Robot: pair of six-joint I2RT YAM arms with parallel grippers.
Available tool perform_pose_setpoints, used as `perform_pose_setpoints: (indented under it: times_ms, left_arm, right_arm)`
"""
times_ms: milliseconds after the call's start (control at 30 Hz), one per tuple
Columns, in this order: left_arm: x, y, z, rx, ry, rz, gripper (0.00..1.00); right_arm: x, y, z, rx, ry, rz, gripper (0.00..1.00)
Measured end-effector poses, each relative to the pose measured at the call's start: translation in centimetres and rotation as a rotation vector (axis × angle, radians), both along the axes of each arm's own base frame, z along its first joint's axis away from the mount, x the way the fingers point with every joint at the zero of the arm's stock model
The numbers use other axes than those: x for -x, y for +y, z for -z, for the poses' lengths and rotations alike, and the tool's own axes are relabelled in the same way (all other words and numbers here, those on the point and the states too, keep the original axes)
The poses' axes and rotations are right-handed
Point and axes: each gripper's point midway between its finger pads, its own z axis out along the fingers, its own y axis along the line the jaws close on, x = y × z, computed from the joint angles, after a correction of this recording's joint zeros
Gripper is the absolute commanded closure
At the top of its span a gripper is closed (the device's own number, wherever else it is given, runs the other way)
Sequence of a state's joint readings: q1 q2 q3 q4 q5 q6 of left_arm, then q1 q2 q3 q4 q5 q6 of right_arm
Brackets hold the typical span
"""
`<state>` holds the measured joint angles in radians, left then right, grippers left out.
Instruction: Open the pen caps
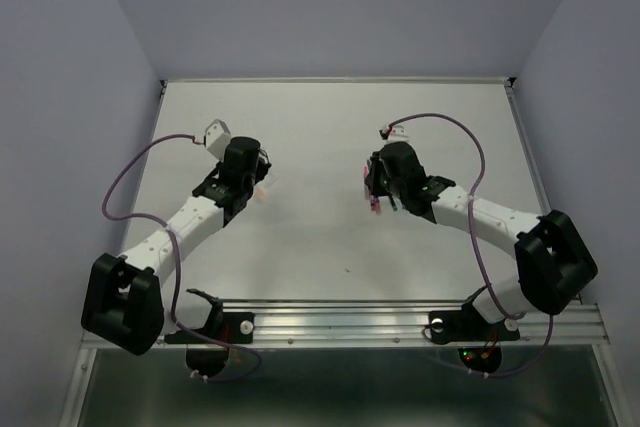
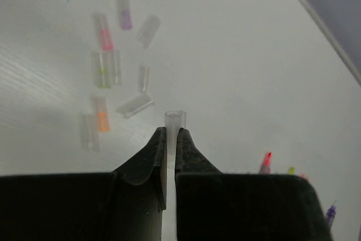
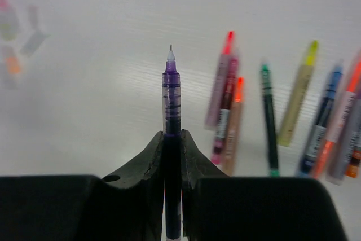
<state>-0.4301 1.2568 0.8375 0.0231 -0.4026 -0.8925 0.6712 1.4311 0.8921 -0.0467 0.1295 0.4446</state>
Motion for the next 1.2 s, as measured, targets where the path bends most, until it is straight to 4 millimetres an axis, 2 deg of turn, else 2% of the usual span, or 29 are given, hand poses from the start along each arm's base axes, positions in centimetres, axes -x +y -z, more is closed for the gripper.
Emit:
perform_pose_setpoints:
  times_ms: [100,267,400,467,667,767,867,900,933,967,1067,1100,1133,1167,1200]
  left_arm:
    - [3.1,0.9,4.0,-0.034,0.117,0.018,1.0]
    - [6.6,2.2,9.0,-0.063,0.258,0.018,1.0]
    - [7.2,2.3,10.7,-0.07,0.313,0.012,1.0]
    - [7.3,2.4,11.7,-0.075,0.343,0.007,1.0]
    - [7.7,2.6,13.8,-0.094,0.413,-0.003,1.0]
    - [7.7,2.6,14.1,-0.096,0.423,-0.002,1.0]
    - [7.7,2.5,14.1,-0.096,0.429,-0.001,0.86]
    - [7.6,2.4,14.0,-0.095,0.43,0.0,0.79]
    - [7.5,2.4,14.0,-0.094,0.43,-0.001,0.77]
    - [7.5,2.4,13.9,-0.091,0.43,-0.002,0.74]
    - [7.4,2.3,13.7,-0.089,0.432,-0.002,0.62]
    - [7.4,2.3,13.6,-0.089,0.432,-0.003,0.57]
    - [7.4,2.3,13.6,-0.089,0.434,-0.003,0.5]
    - [7.4,2.4,13.6,-0.09,0.436,-0.004,0.45]
    - [7.5,2.4,13.5,-0.094,0.44,-0.003,0.37]
  right_arm:
    - [-1.8,-3.4,2.4,0.117,0.011,0.101,0.89]
    - [-2.3,-5.5,6.0,0.257,0.053,0.114,0.82]
    - [-2.4,-6.5,7.8,0.326,0.078,0.115,0.73]
    - [-2.5,-7.0,8.3,0.347,0.087,0.122,0.73]
    - [-2.6,-7.9,9.0,0.372,0.101,0.137,0.62]
    - [-2.6,-7.9,9.1,0.374,0.103,0.138,0.59]
    - [-2.4,-8.0,9.1,0.379,0.111,0.137,0.54]
    - [-2.3,-8.1,9.1,0.378,0.114,0.138,0.51]
    - [-2.1,-8.2,8.9,0.378,0.115,0.139,0.45]
    - [-2.0,-8.2,8.6,0.377,0.115,0.137,0.45]
    - [-2.0,-8.2,6.6,0.345,0.083,0.145,0.31]
    - [-2.0,-8.1,5.2,0.321,0.055,0.148,0.25]
    - [-2.1,-7.9,3.9,0.296,0.027,0.149,0.08]
    - [-2.1,-7.9,2.7,0.272,0.002,0.152,0.0]
    - [-2.1,-7.8,1.3,0.246,-0.025,0.155,0.0]
